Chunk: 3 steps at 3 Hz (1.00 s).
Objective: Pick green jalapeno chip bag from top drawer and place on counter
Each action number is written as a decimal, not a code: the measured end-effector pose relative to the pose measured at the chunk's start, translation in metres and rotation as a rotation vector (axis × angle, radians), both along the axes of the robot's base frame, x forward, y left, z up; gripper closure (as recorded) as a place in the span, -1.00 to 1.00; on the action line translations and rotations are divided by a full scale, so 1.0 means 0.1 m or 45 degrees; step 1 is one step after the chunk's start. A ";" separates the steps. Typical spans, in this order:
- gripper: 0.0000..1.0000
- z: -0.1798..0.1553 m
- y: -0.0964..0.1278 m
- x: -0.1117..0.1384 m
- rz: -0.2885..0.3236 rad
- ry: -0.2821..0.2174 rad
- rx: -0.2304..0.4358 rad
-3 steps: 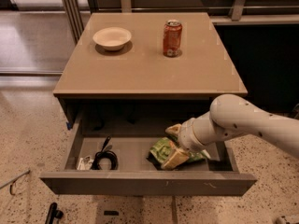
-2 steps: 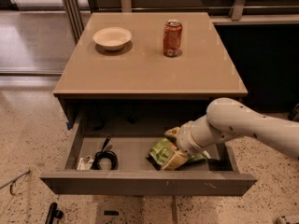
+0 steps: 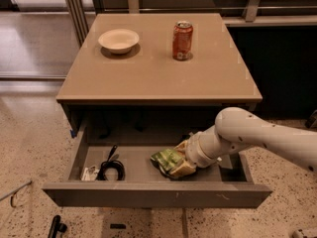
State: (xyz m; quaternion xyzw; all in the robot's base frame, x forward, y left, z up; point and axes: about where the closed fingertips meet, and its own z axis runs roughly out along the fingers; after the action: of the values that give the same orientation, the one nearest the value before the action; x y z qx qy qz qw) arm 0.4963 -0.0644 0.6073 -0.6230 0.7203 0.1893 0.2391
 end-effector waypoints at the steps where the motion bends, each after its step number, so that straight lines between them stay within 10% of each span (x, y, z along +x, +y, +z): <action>1: 0.81 0.00 0.00 0.00 0.000 0.000 0.000; 3: 1.00 0.63 0.05 -0.09 -0.004 -0.027 0.016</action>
Offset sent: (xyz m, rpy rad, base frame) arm -0.0088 0.0011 0.0586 0.0285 -0.0430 -0.0021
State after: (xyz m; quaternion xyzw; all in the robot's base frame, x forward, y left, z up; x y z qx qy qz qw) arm 0.4873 -0.0596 0.6705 -0.6224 0.7175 0.1867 0.2510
